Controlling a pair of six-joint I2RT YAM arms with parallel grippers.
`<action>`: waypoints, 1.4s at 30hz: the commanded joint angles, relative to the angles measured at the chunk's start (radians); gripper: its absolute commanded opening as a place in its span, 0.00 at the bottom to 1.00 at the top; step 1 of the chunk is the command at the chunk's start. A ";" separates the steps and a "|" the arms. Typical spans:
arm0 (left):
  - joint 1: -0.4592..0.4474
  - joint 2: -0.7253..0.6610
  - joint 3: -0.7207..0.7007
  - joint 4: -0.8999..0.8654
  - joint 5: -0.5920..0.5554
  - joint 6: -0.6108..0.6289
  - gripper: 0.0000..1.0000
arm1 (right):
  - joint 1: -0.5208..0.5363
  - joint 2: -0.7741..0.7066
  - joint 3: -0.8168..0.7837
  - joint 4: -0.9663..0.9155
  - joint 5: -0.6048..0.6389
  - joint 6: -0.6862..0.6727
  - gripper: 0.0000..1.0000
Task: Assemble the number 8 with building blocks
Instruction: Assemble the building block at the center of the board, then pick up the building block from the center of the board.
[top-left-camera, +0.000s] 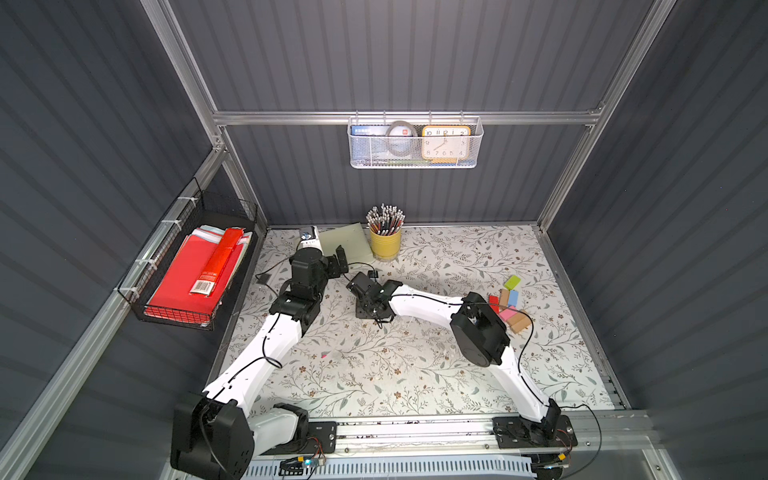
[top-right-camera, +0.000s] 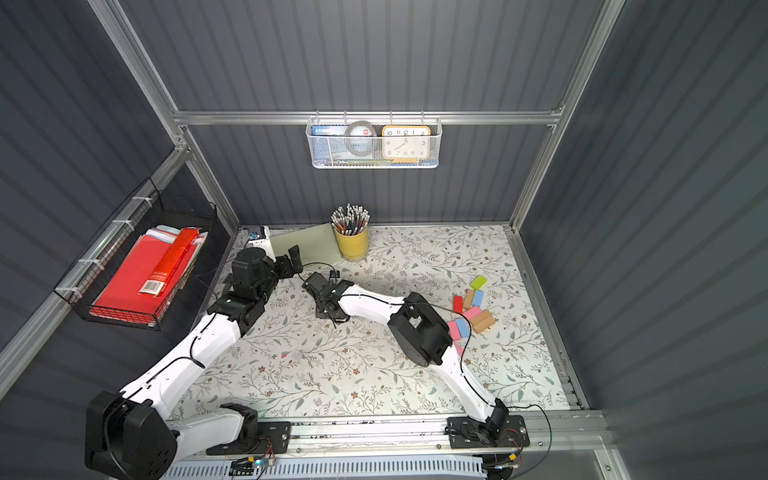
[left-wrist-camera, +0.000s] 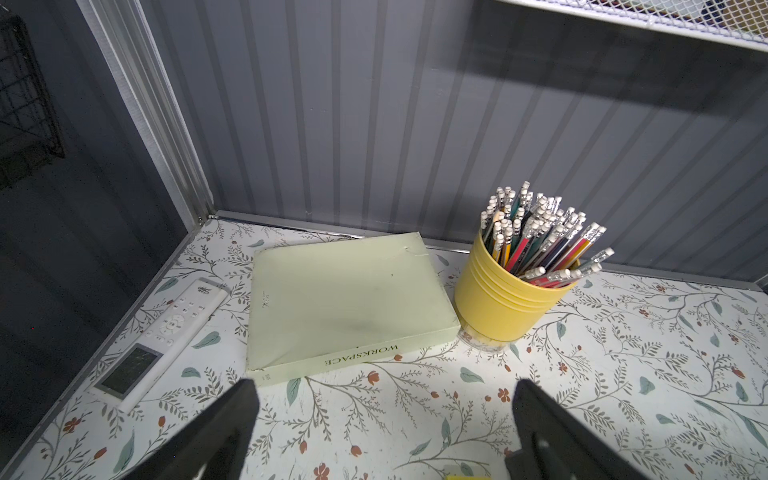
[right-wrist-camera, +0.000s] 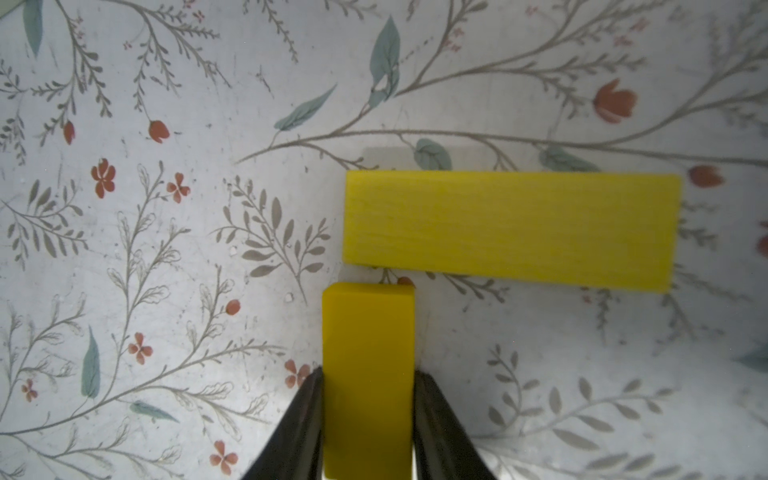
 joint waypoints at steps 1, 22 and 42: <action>0.000 -0.014 -0.010 0.009 -0.010 -0.008 1.00 | -0.010 0.053 -0.006 -0.041 0.001 0.006 0.41; -0.001 -0.033 -0.021 0.034 0.028 -0.011 0.99 | -0.080 -0.328 -0.157 -0.052 0.135 -0.015 0.66; -0.216 0.178 0.139 -0.036 0.310 0.091 0.99 | -0.434 -1.052 -1.008 -0.006 0.197 -0.004 0.72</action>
